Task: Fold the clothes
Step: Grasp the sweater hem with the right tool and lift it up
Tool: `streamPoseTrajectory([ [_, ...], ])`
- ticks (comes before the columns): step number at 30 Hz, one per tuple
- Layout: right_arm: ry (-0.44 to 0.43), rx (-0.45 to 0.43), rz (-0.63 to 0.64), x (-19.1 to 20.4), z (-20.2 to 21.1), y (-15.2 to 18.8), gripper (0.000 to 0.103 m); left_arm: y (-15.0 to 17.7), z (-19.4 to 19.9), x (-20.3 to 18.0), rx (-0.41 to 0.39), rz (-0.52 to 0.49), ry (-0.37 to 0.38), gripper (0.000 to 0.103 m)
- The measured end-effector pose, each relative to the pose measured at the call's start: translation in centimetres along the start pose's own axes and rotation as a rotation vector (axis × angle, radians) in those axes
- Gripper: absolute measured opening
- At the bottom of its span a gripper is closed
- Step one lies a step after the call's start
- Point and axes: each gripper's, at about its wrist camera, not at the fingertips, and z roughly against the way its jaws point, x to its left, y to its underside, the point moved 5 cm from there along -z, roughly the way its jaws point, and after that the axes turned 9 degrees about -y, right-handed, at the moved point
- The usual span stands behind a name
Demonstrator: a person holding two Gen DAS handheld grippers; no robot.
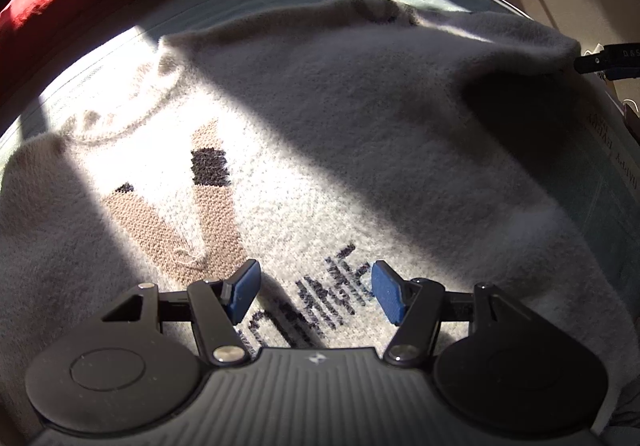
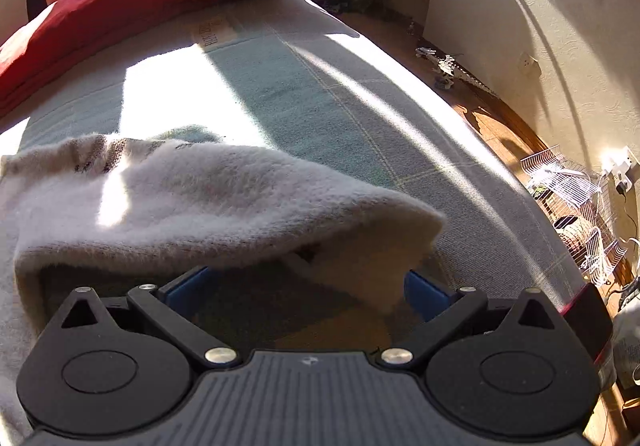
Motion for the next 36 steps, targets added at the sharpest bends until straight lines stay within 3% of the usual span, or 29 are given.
streamPoseTrajectory([
  [6,-0.244,-0.043,-0.307,-2.1,0.5,-1.4,0.103,-0.1,-0.1,0.0,0.001,0.006,0.007,0.061],
  [10,-0.389,-0.057,-0.604,-5.6,-2.8,-2.4,0.101,-0.1,-0.1,0.0,-0.002,0.008,0.007,0.061],
  [12,-0.458,-0.047,-0.729,-6.9,-4.4,-2.5,0.091,0.0,-0.1,-0.1,-0.003,0.003,0.006,0.061],
  [16,-0.490,-0.071,-0.832,-8.1,-5.8,-3.2,0.077,0.1,-0.1,-0.1,-0.003,-0.002,0.008,0.062],
  [19,-0.466,-0.045,-0.836,-8.3,-6.5,-3.6,0.060,0.1,-0.2,0.0,0.002,0.006,0.010,0.062],
  [21,-0.442,-0.021,-0.842,-8.6,-6.8,-3.5,0.041,0.1,-0.3,-0.1,0.006,0.009,0.010,0.062],
  [22,-0.432,-0.012,-0.845,-8.7,-7.0,-3.4,0.037,0.0,-0.3,-0.1,0.007,0.008,0.009,0.062],
  [24,-0.427,-0.016,-0.841,-8.7,-6.6,-3.6,0.016,0.0,-0.3,-0.1,0.008,0.005,0.010,0.062],
  [31,-0.463,-0.136,-0.618,-6.2,-2.7,-8.5,0.014,0.1,-0.2,-0.1,0.012,-0.005,0.012,0.063],
  [36,-0.472,-0.199,-0.360,-3.5,-0.4,-13.0,0.014,0.1,-0.2,0.0,0.012,-0.006,0.011,0.063],
])
